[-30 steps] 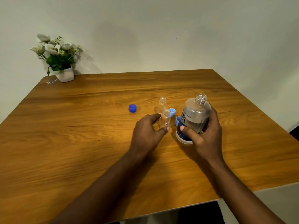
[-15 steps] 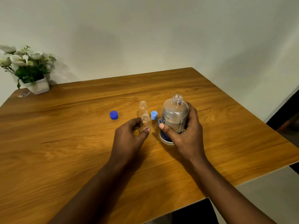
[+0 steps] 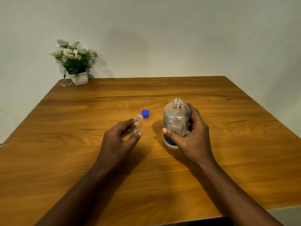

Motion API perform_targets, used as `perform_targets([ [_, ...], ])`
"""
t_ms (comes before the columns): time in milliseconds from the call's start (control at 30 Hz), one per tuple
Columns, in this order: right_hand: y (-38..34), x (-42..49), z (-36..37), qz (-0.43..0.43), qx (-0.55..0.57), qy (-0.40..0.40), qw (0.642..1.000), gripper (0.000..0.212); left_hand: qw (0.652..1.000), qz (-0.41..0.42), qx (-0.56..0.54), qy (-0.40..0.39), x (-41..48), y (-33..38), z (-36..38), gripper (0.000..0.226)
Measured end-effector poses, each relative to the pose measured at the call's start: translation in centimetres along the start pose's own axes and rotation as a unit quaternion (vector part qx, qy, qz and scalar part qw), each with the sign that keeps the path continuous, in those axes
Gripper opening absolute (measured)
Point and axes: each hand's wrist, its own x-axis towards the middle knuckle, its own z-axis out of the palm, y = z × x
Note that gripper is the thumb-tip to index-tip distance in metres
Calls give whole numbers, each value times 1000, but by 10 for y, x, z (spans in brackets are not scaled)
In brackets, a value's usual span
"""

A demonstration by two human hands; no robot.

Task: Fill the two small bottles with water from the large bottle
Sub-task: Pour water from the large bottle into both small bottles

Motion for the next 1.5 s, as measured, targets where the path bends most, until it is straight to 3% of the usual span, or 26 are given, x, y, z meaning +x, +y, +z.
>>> perform_targets([
  [433,-13,21,25,-71,-126,-104,984,91,997,54,-27,46,-10,3,-27,39],
  [800,-26,26,4,-146,-261,-186,936,91,995,88,-27,24,-11,4,-29,40],
  [1500,-37,38,-8,-183,-346,-233,890,93,994,106,-15,10,-12,9,-31,41],
])
